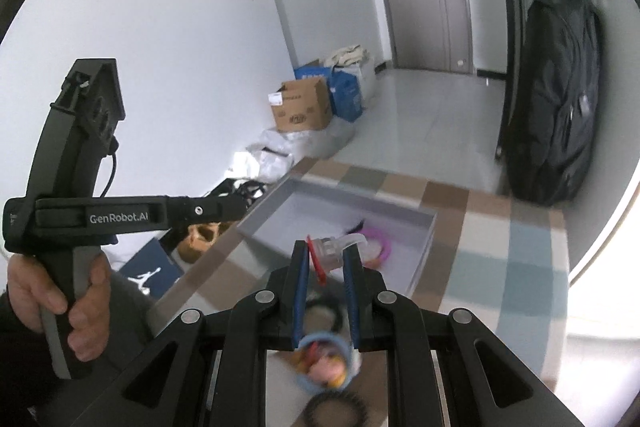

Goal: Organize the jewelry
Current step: 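Carry both items over the grey box and open both grippers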

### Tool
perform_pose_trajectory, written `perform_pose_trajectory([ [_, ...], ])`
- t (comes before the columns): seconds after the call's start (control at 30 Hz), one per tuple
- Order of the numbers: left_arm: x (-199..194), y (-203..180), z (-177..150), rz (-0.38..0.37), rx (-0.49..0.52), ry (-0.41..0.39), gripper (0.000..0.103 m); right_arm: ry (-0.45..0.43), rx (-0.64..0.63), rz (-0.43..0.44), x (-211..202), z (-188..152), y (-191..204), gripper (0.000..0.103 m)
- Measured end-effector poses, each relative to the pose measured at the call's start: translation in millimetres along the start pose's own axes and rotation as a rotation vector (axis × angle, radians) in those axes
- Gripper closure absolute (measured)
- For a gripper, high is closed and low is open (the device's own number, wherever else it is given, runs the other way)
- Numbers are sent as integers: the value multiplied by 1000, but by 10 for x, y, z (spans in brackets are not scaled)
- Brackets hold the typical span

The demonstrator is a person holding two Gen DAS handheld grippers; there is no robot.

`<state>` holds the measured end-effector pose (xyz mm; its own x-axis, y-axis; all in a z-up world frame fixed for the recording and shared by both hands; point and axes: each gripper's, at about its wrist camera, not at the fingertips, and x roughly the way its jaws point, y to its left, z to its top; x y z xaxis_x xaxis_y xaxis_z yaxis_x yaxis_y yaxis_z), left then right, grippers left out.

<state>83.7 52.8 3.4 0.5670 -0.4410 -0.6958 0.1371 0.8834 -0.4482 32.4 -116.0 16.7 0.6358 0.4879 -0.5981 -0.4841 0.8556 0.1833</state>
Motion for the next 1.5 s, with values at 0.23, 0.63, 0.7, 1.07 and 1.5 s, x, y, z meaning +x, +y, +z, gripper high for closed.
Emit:
perform_pose_trajectory([
  [0.23,247,-64,171,31,35,15,96,-4,16,17,197,213,-242,87],
  [0.63,638,12,257,17,10,65,96,58,29,49,649,247,-459,87],
  [0.7,685,26,258,7,8,75,96,65,43,64,691,238,-510,87],
  [1.07,895,70,295,0,-10,115,96,118,100,91,866,192,-687,87],
  [1.5,896,70,361,-32,-45,126,77,45,106,106,730,222,-735,49],
])
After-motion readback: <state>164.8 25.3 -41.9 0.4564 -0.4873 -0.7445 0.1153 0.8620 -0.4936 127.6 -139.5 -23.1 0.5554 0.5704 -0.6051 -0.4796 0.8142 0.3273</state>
